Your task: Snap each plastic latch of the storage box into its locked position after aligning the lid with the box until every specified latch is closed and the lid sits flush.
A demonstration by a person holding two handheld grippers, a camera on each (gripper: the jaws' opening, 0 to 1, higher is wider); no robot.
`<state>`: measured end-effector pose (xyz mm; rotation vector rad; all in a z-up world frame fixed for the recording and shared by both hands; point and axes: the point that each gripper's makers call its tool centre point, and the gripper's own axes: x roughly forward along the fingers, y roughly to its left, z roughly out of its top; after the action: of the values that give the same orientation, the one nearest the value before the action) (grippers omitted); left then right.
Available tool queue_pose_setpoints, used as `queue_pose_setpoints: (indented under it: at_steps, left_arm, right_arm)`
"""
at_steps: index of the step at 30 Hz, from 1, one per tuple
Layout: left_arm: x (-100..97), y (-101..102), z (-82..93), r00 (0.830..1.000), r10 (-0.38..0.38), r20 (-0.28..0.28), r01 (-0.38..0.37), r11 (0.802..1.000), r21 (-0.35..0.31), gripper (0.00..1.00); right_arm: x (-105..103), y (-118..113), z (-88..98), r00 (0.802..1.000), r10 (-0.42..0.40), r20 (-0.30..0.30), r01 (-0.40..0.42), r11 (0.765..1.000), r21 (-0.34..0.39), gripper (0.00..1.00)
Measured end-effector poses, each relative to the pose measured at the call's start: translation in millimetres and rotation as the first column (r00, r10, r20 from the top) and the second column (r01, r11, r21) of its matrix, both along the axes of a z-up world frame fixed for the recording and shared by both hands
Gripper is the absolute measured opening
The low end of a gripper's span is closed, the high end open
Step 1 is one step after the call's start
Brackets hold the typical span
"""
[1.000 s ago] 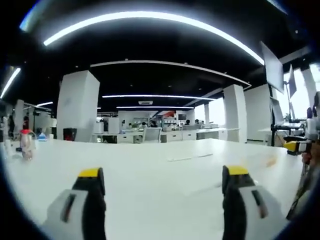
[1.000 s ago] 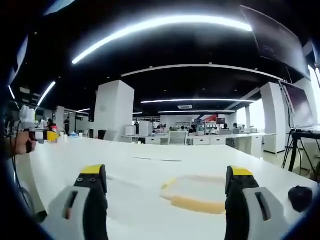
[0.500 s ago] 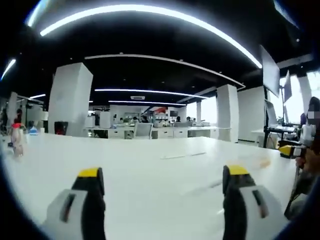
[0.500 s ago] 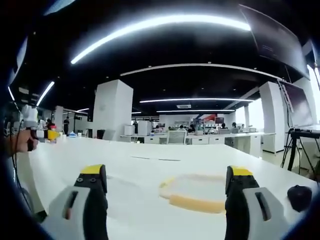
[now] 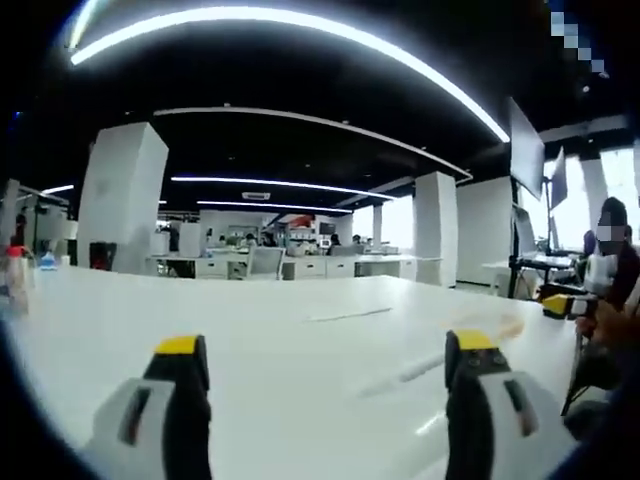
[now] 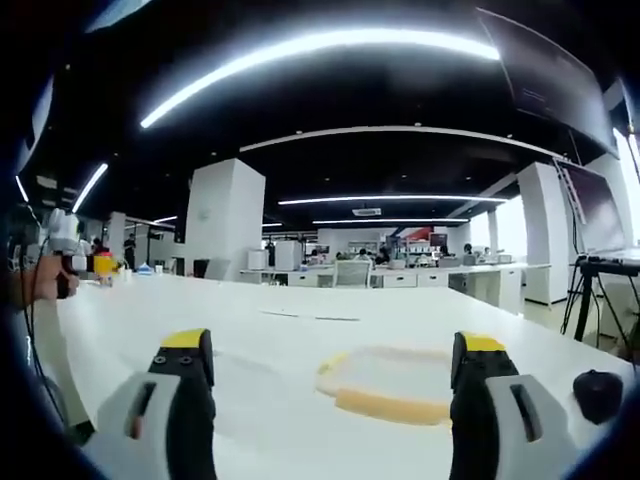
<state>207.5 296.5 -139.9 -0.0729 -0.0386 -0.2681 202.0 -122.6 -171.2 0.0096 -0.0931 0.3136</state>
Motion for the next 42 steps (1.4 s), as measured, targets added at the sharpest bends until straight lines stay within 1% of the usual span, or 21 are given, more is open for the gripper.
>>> queue_pose_setpoints:
  at_steps: [1, 3, 7, 13, 20, 24, 25, 27, 30, 36, 41, 42]
  left_arm:
    - [0.6, -3, 1.6, 1.0, -0.024, -0.002, 0.023, 0.999, -0.022, 0.99]
    - [2.4, -3, 4.1, 1.0, -0.03, 0.001, 0.03, 0.999, -0.03, 0.99]
    - [5.9, -4, 5.4, 1.0, -0.03, -0.004, 0.03, 1.0, 0.006, 0.99]
    - [10.2, -7, 7.0, 0.999, -0.042, -0.011, 0.042, 0.999, 0.032, 0.99]
    - [13.5, -12, 10.1, 0.998, -0.06, -0.014, 0.061, 0.997, 0.038, 0.98]
    - [14.1, -15, 12.2, 0.997, -0.078, -0.005, 0.078, 0.997, 0.028, 0.99]
    - [14.0, -17, 14.5, 0.996, -0.094, 0.004, 0.094, 0.996, 0.005, 0.99]
    - [14.6, -18, 13.6, 0.995, -0.103, -0.007, 0.103, 0.995, -0.015, 0.99]
    - [15.5, -19, 11.9, 0.995, -0.101, -0.013, 0.101, 0.995, 0.0, 0.99]
    - [17.7, -23, 11.5, 0.993, -0.114, -0.021, 0.114, 0.993, 0.011, 0.99]
    - [18.8, -25, 11.6, 0.992, -0.121, -0.021, 0.121, 0.993, 0.011, 0.99]
    - [20.1, -27, 12.7, 0.992, -0.129, -0.017, 0.129, 0.992, -0.001, 0.99]
  right_arm:
    - [0, 0, -0.4, 1.0, 0.0, -0.002, 0.0, 1.0, -0.001, 1.0]
    - [1, -1, -2.1, 1.0, 0.002, -0.008, -0.002, 1.0, -0.003, 1.0]
    - [1, -1, -1.8, 1.0, 0.001, -0.006, -0.001, 1.0, -0.004, 1.0]
    - [1, 1, -3.3, 1.0, 0.011, -0.013, -0.011, 1.0, -0.01, 1.0]
    - [1, 2, -2.1, 1.0, 0.016, -0.01, -0.017, 1.0, -0.013, 1.0]
    - [1, 2, -1.9, 1.0, 0.017, -0.009, -0.017, 1.0, -0.013, 0.99]
    - [1, 2, -1.5, 1.0, 0.017, -0.007, -0.017, 1.0, -0.013, 0.99]
    - [0, 3, -0.8, 1.0, 0.018, -0.005, -0.018, 1.0, -0.016, 0.99]
    - [0, 2, 0.0, 1.0, 0.018, -0.004, -0.018, 1.0, -0.016, 0.99]
    - [0, 2, 1.7, 1.0, 0.018, 0.001, -0.018, 1.0, -0.02, 0.99]
    - [0, 1, 1.9, 1.0, 0.015, 0.002, -0.015, 1.0, -0.02, 0.99]
    - [0, 0, 2.2, 1.0, 0.011, 0.003, -0.011, 1.0, -0.029, 0.99]
